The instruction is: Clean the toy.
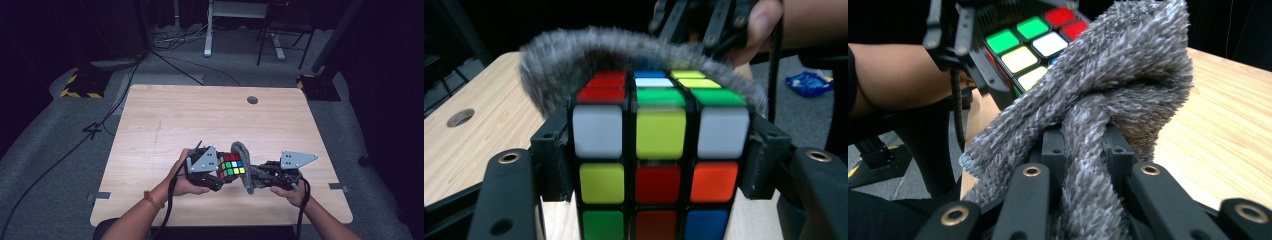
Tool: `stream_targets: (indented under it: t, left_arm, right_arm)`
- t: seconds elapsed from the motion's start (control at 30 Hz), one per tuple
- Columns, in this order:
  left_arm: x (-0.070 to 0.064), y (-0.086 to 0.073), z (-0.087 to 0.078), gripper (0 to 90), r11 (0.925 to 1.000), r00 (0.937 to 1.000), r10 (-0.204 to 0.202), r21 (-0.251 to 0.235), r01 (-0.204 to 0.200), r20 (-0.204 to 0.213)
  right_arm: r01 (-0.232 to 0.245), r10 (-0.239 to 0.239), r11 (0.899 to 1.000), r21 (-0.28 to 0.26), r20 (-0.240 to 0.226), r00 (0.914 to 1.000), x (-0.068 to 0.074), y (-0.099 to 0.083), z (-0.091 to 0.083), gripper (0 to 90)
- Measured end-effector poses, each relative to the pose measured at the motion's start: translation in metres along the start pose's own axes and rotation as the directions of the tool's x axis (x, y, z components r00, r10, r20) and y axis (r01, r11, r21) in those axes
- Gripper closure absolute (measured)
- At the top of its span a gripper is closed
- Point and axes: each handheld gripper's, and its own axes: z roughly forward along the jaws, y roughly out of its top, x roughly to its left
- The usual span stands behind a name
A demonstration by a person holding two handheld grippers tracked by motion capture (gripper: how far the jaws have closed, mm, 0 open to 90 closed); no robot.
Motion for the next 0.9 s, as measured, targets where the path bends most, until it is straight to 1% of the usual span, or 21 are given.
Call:
stream_targets:
  t: [0.07, 0.1, 0.13, 0.2, 0.23, 0.3, 0.33, 0.37, 0.4, 0.43, 0.5, 0.6, 0.63, 0.67, 0.7, 0.73, 0.77, 0.8, 0.83, 0.87, 0.9]
  left_arm:
    - [0.001, 0.0, 0.002, 32.6, 0.9999, 1.0, 0.006, 0.013, -0.006, 0.0]
    - [0.001, 0.0, 0.003, 32.5, 0.9998, 1.0, 0.006, 0.019, -0.006, 0.0]
    - [0.001, 0.0, 0.004, 32.4, 0.9998, 1.0, 0.004, 0.021, -0.004, -0.001]
    - [0.0, -0.001, 0.006, 32.5, 0.9989, 1.0, 0.006, 0.046, -0.005, -0.002]
    - [-0.001, -0.001, 0.009, 32.4, 0.9981, 0.9998, 0.018, 0.059, -0.018, -0.002]
    - [-0.002, -0.001, 0.011, 32.5, 0.9963, 0.9996, 0.026, 0.081, -0.027, 0.003]
    - [-0.003, -0.001, 0.012, 32.6, 0.9958, 0.9995, 0.033, 0.085, -0.033, 0.003]
    - [-0.003, -0.001, 0.012, 32.6, 0.9955, 0.9993, 0.038, 0.087, -0.037, -0.007]
    - [-0.003, -0.001, 0.011, 32.8, 0.9957, 0.9993, 0.033, 0.087, -0.032, -0.015]
    - [-0.003, -0.001, 0.011, 32.8, 0.9957, 0.9994, 0.033, 0.087, -0.032, -0.012]
    - [-0.003, 0.0, 0.009, 32.9, 0.9957, 0.999, 0.04, 0.084, -0.038, -0.022]
    - [-0.003, 0.002, 0.006, 32.9, 0.9976, 0.9989, 0.038, 0.059, -0.036, -0.027]
    - [-0.002, 0.004, 0.004, 32.9, 0.9983, 0.9993, 0.033, 0.049, -0.032, -0.017]
    - [-0.002, 0.004, 0.003, 33.0, 0.9987, 0.9993, 0.031, 0.04, -0.03, -0.018]
    - [-0.003, 0.005, 0.002, 33.0, 0.9986, 0.9992, 0.035, 0.04, -0.035, -0.018]
    - [-0.003, 0.005, 0.001, 33.0, 0.9981, 0.999, 0.041, 0.046, -0.041, -0.017]
    - [-0.003, 0.004, 0.001, 33.0, 0.9984, 0.9991, 0.038, 0.042, -0.037, -0.017]
    - [-0.002, 0.003, 0.001, 33.1, 0.9987, 0.9994, 0.031, 0.04, -0.031, -0.011]
    - [-0.001, 0.002, 0.002, 33.1, 0.9989, 0.9997, 0.023, 0.042, -0.022, -0.003]
    - [-0.001, 0.001, 0.003, 33.2, 0.9986, 0.9997, 0.022, 0.048, -0.023, 0.006]
    - [-0.002, 0.0, 0.005, 33.1, 0.9985, 0.9998, 0.022, 0.05, -0.022, 0.006]
  right_arm:
    - [0.003, -0.003, 1.0, -0.001, 0.004, 1.0, 0.001, 0.0, 0.0, 77.8]
    - [0.01, -0.01, 1.0, 0.0, 0.013, 0.9999, 0.001, 0.0, -0.001, 77.8]
    - [0.013, -0.013, 1.0, -0.008, 0.013, 0.9998, 0.002, 0.0, -0.002, 77.8]
    - [0.02, -0.019, 1.0, -0.024, 0.012, 0.9997, 0.003, 0.002, -0.002, 77.8]
    - [0.022, -0.022, 0.999, -0.035, 0.003, 0.9998, 0.004, 0.004, -0.003, 77.9]
    - [0.046, -0.046, 0.998, -0.034, 0.008, 0.9989, 0.007, 0.007, -0.003, 77.8]
    - [0.048, -0.048, 0.998, -0.038, 0.006, 0.9988, 0.008, 0.007, -0.003, 77.8]
    - [0.05, -0.05, 0.998, -0.037, 0.003, 0.9987, 0.009, 0.008, -0.002, 77.8]
    - [0.053, -0.052, 0.998, -0.026, 0.013, 0.9985, 0.009, 0.007, -0.002, 77.8]
    - [0.048, -0.047, 0.999, -0.017, 0.028, 0.9985, 0.008, 0.007, -0.001, 77.9]
    - [0.045, -0.045, 0.999, -0.004, 0.025, 0.9987, 0.007, 0.006, 0.001, 77.9]
    - [0.034, -0.037, 0.997, 0.074, 0.037, 0.9986, 0.004, 0.001, 0.006, 77.9]
    - [0.027, -0.031, 0.994, 0.106, 0.033, 0.999, 0.002, -0.002, 0.009, 77.8]
    - [0.02, -0.024, 0.991, 0.135, 0.028, 0.9993, 0.002, -0.006, 0.012, 77.8]
    - [0.018, -0.023, 0.987, 0.157, 0.028, 0.9994, 0.001, -0.008, 0.014, 77.8]
    - [0.015, -0.02, 0.987, 0.161, 0.025, 0.9995, 0.001, -0.01, 0.016, 77.8]
    - [0.016, -0.019, 0.988, 0.156, 0.02, 0.9996, 0.001, -0.009, 0.016, 77.8]
    - [0.021, -0.025, 0.989, 0.147, 0.026, 0.9993, 0.002, -0.007, 0.014, 77.8]
    - [0.023, -0.027, 0.992, 0.124, 0.025, 0.9993, 0.002, -0.005, 0.012, 77.7]
    - [0.026, -0.028, 0.995, 0.091, 0.022, 0.9994, 0.003, -0.002, 0.009, 77.8]
    - [0.03, -0.031, 0.997, 0.073, 0.02, 0.9993, 0.004, 0.0, 0.007, 77.8]
